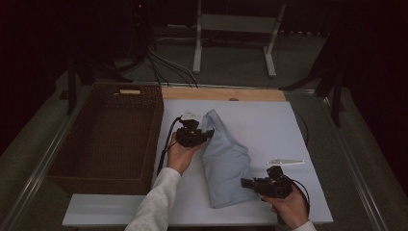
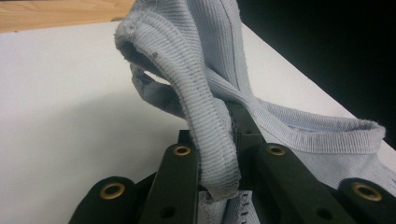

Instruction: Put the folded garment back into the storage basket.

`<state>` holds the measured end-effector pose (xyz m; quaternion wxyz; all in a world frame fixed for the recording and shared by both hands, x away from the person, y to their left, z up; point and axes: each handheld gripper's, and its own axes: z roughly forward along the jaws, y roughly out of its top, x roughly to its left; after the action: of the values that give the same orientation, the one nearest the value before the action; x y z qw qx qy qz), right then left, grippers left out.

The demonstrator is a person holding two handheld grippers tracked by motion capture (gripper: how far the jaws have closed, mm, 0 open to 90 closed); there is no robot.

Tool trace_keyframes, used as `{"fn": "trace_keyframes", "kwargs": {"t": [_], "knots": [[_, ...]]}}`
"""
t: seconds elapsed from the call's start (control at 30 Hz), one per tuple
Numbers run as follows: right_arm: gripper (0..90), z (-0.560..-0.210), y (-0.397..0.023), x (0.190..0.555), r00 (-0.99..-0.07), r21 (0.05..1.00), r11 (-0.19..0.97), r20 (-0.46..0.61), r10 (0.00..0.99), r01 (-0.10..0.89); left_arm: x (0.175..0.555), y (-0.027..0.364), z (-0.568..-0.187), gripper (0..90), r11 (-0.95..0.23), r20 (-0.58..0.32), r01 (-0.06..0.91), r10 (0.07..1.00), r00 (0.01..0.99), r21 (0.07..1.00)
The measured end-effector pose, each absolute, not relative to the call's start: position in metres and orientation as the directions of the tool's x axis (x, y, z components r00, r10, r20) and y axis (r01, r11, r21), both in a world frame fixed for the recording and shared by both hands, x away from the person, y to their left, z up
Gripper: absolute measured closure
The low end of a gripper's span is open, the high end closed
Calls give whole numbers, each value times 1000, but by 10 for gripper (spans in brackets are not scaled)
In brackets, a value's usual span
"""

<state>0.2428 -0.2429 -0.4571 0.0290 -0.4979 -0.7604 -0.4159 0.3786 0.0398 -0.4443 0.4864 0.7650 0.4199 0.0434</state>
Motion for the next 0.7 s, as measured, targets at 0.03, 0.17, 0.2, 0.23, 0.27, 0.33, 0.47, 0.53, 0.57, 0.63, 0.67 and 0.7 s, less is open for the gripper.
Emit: {"fn": "trace_keyframes", "kwargs": {"t": [0.03, 0.17, 0.2, 0.23, 0.27, 0.33, 0.47, 0.53, 0.57, 0.63, 0.67, 0.7], "knots": [[784, -457, -242, 243, -504, 605, 158, 459, 732, 780, 379, 41, -443, 834, -171, -345, 602, 685, 642, 780], [784, -453, -238, 245, -510, 608, 155, 468, 722, 779, 379, 43, -440, 834, -162, -350, 603, 686, 638, 781], [784, -452, -237, 245, -513, 611, 158, 465, 722, 776, 379, 43, -439, 834, -162, -350, 603, 686, 638, 781], [784, -451, -236, 246, -516, 613, 160, 463, 720, 774, 379, 44, -438, 834, -163, -349, 602, 686, 639, 782], [784, -450, -235, 246, -518, 614, 160, 464, 718, 773, 379, 44, -437, 834, -160, -351, 603, 686, 637, 782], [784, -448, -233, 247, -523, 619, 162, 462, 716, 769, 380, 45, -436, 834, -160, -350, 603, 687, 637, 781], [784, -445, -229, 250, -525, 622, 157, 469, 710, 767, 380, 46, -431, 834, -159, -349, 602, 689, 635, 782], [784, -444, -228, 251, -525, 623, 153, 472, 708, 767, 381, 47, -430, 834, -156, -348, 600, 691, 634, 784], [784, -442, -227, 251, -526, 624, 154, 472, 707, 767, 381, 48, -429, 834, -154, -350, 601, 690, 634, 784], [784, -440, -225, 252, -528, 628, 150, 473, 706, 764, 381, 50, -427, 834, -147, -356, 603, 689, 632, 784], [784, -440, -225, 252, -528, 628, 150, 473, 706, 764, 381, 50, -427, 834, -147, -356, 603, 689, 632, 784], [784, -437, -224, 253, -532, 632, 150, 473, 702, 760, 382, 51, -425, 834, -152, -352, 603, 691, 631, 783]]}}
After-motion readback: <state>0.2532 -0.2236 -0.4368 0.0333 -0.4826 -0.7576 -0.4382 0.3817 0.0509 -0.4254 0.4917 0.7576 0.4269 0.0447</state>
